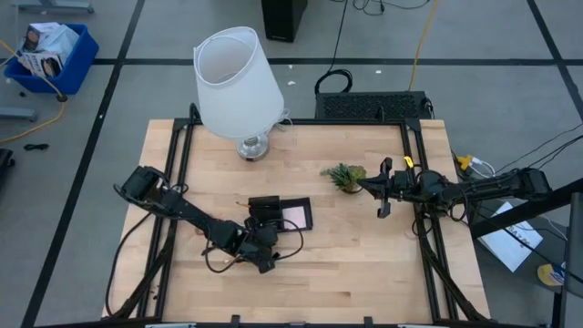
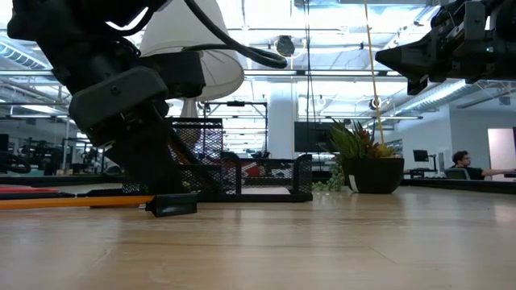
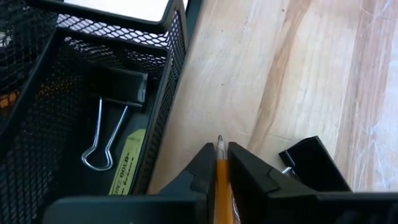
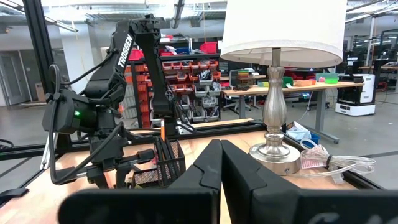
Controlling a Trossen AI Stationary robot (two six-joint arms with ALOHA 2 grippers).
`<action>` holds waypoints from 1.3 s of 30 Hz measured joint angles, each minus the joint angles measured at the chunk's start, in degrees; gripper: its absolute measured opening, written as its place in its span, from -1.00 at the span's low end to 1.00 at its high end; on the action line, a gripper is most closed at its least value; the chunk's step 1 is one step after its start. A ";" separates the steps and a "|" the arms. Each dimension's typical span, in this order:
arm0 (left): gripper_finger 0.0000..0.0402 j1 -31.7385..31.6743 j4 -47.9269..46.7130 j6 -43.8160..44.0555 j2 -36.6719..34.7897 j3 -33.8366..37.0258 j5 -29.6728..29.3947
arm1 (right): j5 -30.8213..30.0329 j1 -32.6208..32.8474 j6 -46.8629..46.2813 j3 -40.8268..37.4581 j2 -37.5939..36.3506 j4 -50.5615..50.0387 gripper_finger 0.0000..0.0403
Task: Pick and place office supplies into organizer
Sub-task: Put the orange pencil into the black desk organizer
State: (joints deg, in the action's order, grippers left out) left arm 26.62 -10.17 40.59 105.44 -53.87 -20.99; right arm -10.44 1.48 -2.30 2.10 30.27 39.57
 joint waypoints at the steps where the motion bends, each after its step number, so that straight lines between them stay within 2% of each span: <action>1: -0.84 0.02 0.02 -0.53 -0.02 0.00 0.00 | 0.00 -0.01 0.01 -0.01 -0.01 0.00 -1.00; 5: -0.92 0.03 0.02 -1.04 -0.26 0.00 0.20 | 0.00 0.00 0.00 0.01 -0.01 0.00 -1.00; 11: -0.81 0.76 0.08 -1.47 -2.69 0.02 0.21 | 0.00 0.00 0.00 -0.01 0.00 0.00 -1.00; 15: -0.92 1.49 0.16 -3.63 -5.42 0.02 -1.15 | 0.00 -0.01 0.00 -0.01 -0.01 -0.02 -1.00; 18: -0.93 2.04 0.26 -4.77 -7.69 0.02 -1.79 | 0.00 0.00 0.01 0.00 -0.01 0.00 -1.00; 22: -0.84 2.70 0.58 -7.11 -11.77 0.02 -2.38 | 0.00 -0.02 0.00 -0.01 -0.01 0.00 -1.00; 25: -0.83 3.24 0.51 -9.47 -15.20 0.02 -3.96 | 0.00 -0.01 0.02 -0.01 -0.01 0.00 -1.00; 29: -0.93 3.85 1.48 -14.33 -20.57 0.02 -6.46 | 0.00 0.00 0.00 0.01 -0.01 0.00 -1.00; 32: -0.93 4.01 1.53 -17.97 -24.32 0.02 -9.98 | 0.00 0.00 0.00 0.01 0.01 -0.01 -1.00; 36: -0.81 3.92 1.58 -22.52 -28.36 0.02 -15.96 | 0.00 0.00 0.01 -0.01 0.01 -0.02 -1.00; 39: -0.80 3.38 4.04 -25.29 -29.87 0.02 -18.34 | 0.00 0.00 0.00 0.00 0.01 -0.01 -1.00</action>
State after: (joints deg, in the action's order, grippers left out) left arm 30.00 -6.14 15.29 75.57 -53.84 -39.33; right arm -10.44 1.48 -2.30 2.10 30.28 39.56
